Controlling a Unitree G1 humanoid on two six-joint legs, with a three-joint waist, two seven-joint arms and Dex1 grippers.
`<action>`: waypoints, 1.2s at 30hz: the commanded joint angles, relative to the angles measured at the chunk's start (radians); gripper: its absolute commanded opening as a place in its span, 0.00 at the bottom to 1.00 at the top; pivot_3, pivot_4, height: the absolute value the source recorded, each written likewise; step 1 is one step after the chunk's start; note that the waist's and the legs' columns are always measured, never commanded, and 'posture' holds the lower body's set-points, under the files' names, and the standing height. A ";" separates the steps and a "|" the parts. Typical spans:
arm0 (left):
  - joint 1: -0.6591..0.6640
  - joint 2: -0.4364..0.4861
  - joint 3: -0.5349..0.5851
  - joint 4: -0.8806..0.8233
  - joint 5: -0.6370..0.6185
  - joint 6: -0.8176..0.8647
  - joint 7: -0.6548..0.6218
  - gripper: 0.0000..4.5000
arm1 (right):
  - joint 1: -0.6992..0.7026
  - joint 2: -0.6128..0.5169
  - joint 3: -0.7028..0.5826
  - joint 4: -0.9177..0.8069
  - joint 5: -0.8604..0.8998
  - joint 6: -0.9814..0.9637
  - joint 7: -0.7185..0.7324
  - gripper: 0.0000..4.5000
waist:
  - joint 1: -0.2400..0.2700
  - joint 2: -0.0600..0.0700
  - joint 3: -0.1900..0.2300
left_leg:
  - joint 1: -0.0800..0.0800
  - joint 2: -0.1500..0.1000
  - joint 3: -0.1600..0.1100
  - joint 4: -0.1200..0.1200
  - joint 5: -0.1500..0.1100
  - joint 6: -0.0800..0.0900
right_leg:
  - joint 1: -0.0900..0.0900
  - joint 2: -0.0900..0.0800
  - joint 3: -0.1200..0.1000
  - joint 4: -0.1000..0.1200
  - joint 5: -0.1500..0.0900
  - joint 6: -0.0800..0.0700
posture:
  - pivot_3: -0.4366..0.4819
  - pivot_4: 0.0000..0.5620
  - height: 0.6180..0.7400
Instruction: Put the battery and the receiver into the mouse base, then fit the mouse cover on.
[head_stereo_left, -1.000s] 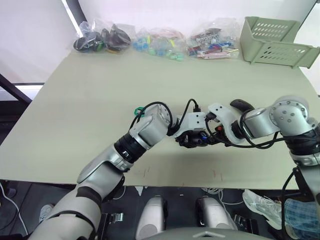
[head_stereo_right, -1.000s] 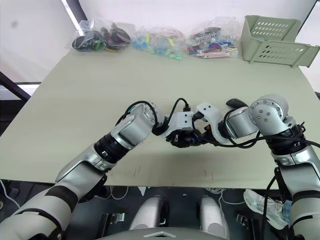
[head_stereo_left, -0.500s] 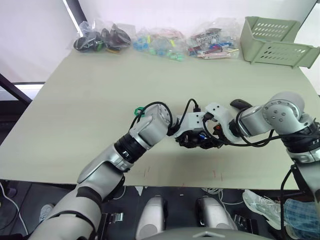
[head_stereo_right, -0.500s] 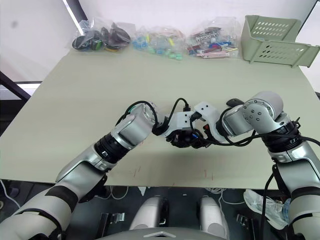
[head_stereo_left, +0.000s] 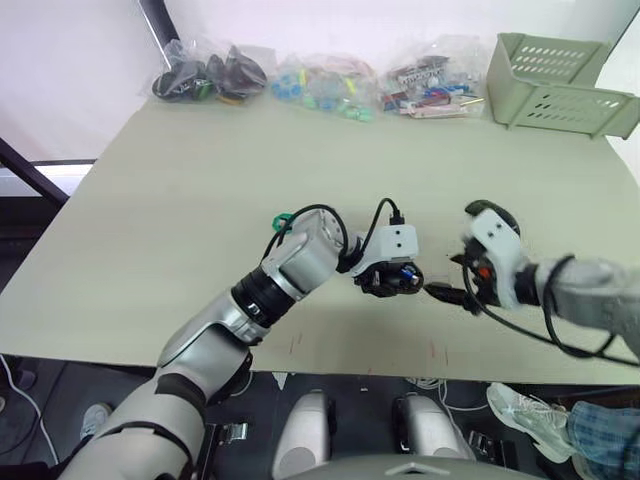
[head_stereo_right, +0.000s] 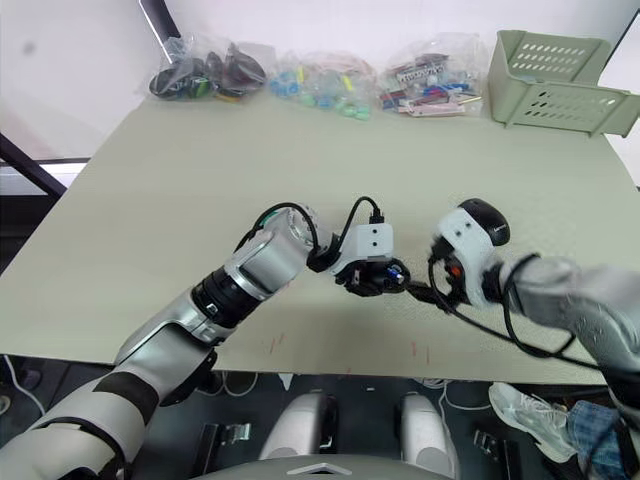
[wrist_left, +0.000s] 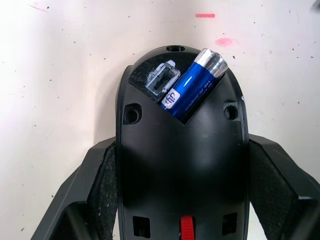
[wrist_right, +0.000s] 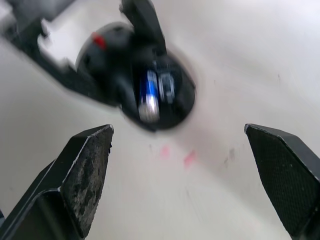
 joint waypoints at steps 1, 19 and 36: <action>0.030 -0.005 -0.043 0.027 0.018 0.012 0.016 0.66 | 0.122 0.043 -0.029 -0.042 -0.152 -0.231 0.049 0.98 | -0.003 0.000 0.000 | 0.001 0.000 0.000 0.000 0.000 0.000 | 0.000 0.000 0.000 0.001 0.000 0.000 | 0.48 0.27 1.00; 0.027 0.012 -0.048 0.017 0.018 0.021 0.003 0.66 | 0.247 0.355 0.122 0.152 -0.495 -0.711 0.211 0.02 | -0.007 0.000 0.000 | 0.002 0.000 0.002 0.002 0.000 0.000 | 0.000 0.002 0.002 0.002 0.000 -0.001 | 0.48 0.27 1.00; 0.026 -0.005 -0.046 0.028 0.017 0.020 0.017 0.66 | 0.252 0.475 0.177 0.349 -0.580 -0.743 0.242 0.02 | -0.007 0.000 -0.001 | 0.003 0.000 0.002 0.002 0.000 0.000 | 0.000 0.002 0.002 0.003 0.001 -0.003 | 0.48 0.27 1.00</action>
